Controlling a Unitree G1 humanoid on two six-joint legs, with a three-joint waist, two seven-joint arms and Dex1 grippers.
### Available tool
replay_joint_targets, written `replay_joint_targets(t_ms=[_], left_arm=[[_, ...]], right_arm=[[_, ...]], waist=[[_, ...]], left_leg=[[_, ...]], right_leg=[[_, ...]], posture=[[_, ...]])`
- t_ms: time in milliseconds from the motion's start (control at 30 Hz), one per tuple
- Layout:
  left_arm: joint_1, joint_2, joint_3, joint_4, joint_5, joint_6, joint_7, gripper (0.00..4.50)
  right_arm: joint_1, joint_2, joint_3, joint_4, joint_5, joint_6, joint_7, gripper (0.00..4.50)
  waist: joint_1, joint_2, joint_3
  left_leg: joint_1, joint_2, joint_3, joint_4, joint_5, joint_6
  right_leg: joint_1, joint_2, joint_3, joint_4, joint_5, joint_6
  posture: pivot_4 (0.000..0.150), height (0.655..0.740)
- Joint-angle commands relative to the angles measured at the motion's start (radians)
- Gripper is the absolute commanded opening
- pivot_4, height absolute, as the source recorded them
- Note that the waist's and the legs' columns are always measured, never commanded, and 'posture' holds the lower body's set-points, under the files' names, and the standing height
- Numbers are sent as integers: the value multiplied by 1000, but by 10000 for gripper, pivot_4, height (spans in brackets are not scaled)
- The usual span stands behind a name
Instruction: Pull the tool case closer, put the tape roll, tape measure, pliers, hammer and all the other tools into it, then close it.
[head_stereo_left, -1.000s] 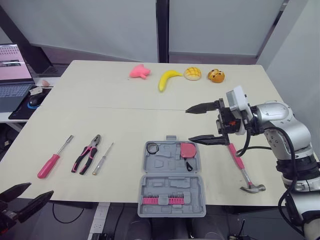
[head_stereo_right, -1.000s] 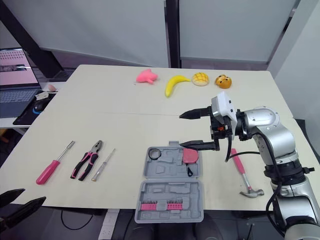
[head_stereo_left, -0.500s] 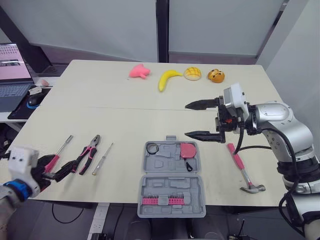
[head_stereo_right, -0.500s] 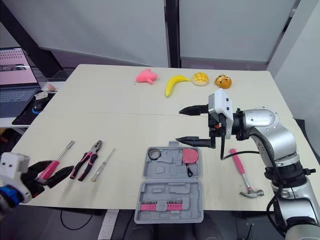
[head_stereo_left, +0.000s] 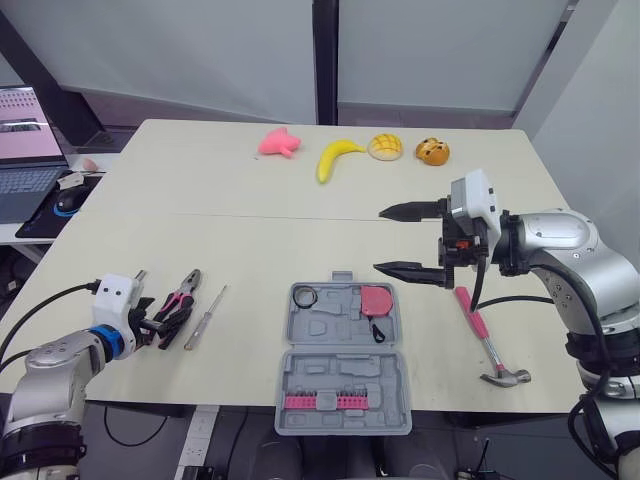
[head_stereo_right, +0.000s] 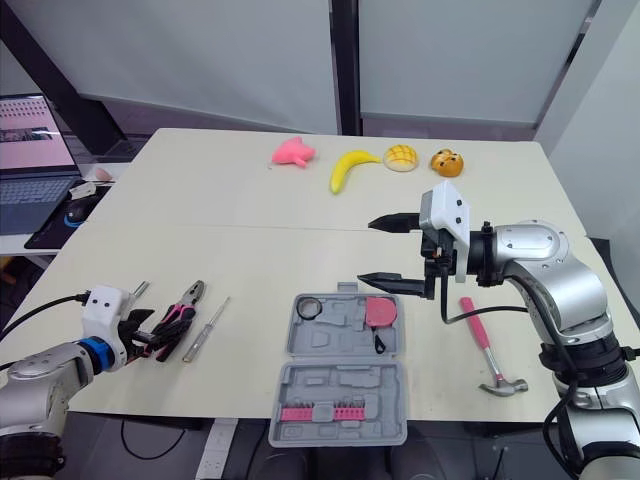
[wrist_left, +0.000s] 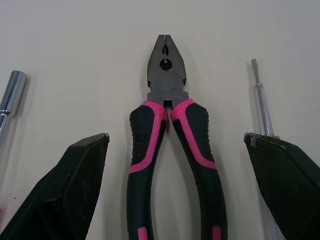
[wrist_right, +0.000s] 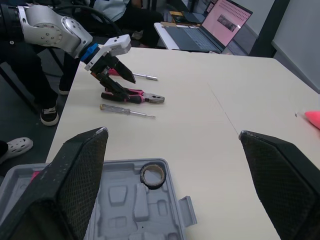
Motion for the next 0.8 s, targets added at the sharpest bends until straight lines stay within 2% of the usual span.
replay_joint_targets(t_ms=[33,800], left_arm=[[-23,5,-3,30,8,-40,-5,45000],[-113,-20,-68,216,58,-132,6,45000]], right_arm=[[-3,-7,-28,-46,23,-1,-12,44632],[17,-24,-32,-69,26,-7,-19,44632]], waist=[[0,0,0],[0,0,0]], left_leg=[[0,0,0,0,0,0],[-1,0,-1,0,0,0]], right_leg=[[0,0,0,0,0,0],[0,0,-1,0,0,0]], posture=[[1500,7400],[1500,7400]])
